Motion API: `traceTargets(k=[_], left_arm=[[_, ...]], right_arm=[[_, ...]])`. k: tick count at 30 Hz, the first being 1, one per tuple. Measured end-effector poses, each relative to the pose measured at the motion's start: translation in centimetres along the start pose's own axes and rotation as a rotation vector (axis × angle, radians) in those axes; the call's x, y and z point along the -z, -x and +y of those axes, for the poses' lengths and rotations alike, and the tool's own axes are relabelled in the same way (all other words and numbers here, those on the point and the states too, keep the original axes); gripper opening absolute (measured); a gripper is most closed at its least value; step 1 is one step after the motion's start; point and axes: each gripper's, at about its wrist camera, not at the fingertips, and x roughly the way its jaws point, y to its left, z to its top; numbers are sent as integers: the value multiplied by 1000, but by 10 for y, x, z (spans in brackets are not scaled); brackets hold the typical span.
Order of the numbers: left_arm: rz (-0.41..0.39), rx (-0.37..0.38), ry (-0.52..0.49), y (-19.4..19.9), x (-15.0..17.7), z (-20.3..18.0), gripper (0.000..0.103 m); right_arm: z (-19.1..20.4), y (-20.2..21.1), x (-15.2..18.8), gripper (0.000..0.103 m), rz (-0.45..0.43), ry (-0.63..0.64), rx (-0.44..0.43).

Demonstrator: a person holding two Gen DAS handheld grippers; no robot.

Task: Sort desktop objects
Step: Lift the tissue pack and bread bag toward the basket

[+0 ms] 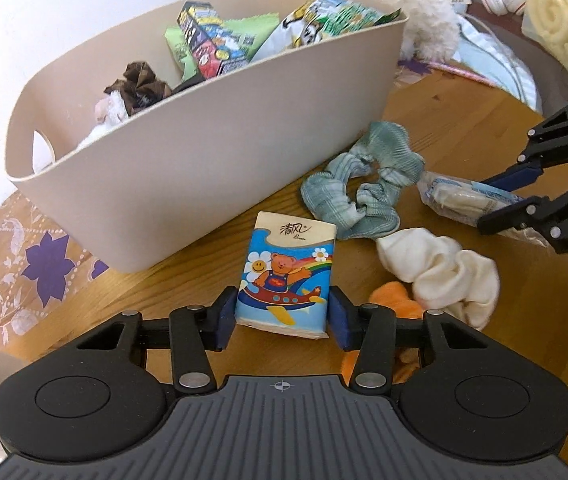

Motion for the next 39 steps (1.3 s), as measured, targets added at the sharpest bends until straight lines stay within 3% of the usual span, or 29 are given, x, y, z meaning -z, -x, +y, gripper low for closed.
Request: traceTargets(k=[12, 23, 31, 39], left_arm=[[-94, -6, -30, 55, -11, -6, 48], [-208, -33, -11, 103, -35, 15, 48], [-209, -40, -10, 107, -36, 17, 48], [-206, -29, -10, 103, -33, 12, 48]], right_arm=[[-26, 56, -21, 24, -122, 1, 35], [-42, 94, -52, 24, -216, 20, 61], [-36, 75, -40, 24, -41, 149, 85], [-43, 94, -38, 24, -87, 103, 75]])
